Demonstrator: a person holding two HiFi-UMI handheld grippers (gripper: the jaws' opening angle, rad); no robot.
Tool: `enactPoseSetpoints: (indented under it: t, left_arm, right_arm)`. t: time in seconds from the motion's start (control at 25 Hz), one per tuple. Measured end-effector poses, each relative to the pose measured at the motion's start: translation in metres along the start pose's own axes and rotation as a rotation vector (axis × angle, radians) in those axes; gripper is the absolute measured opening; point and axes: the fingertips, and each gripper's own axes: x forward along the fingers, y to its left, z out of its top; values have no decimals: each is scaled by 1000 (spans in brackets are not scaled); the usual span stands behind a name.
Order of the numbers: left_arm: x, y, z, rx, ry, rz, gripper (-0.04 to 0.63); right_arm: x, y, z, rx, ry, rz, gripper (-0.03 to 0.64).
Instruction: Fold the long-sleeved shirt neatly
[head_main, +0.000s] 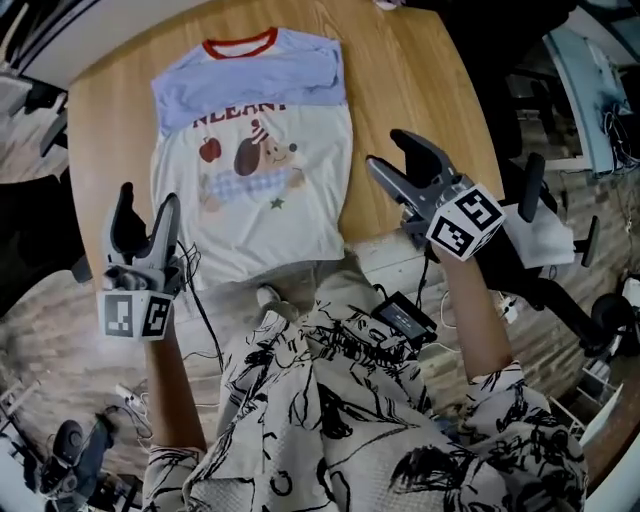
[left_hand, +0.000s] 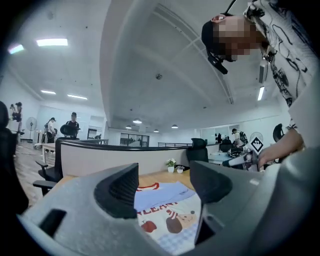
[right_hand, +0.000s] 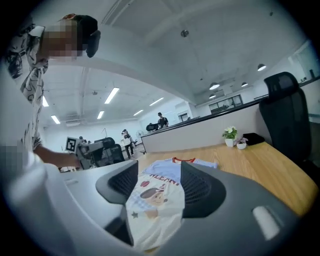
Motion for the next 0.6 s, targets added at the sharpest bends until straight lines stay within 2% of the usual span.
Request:
enactPoseSetpoints:
  t: [0.08, 0.12, 0.2, 0.32, 0.36, 0.6]
  left_arm:
    - [-39, 11, 2, 7, -3, -6, 328]
    - [-58, 18, -2, 7, 5, -5, 328]
    - [-93, 34, -14, -7, 25, 11, 327]
    - [-140, 55, -33, -71, 41, 38, 311]
    - [-152, 58, -41, -90, 56, 43, 309]
    - [-203, 67, -125, -183, 254, 85, 305]
  right_arm:
    - [-11, 23, -9, 23, -35, -65, 236]
    - [-16, 34, -13, 29, -47, -93, 235]
    - [-23, 59, -26, 49, -38, -110, 247]
    - [-26, 98, -61, 90, 38, -93, 308]
    - [-29, 106, -72, 94, 62, -108, 308]
    - [-61, 112, -151, 102, 212, -292, 321]
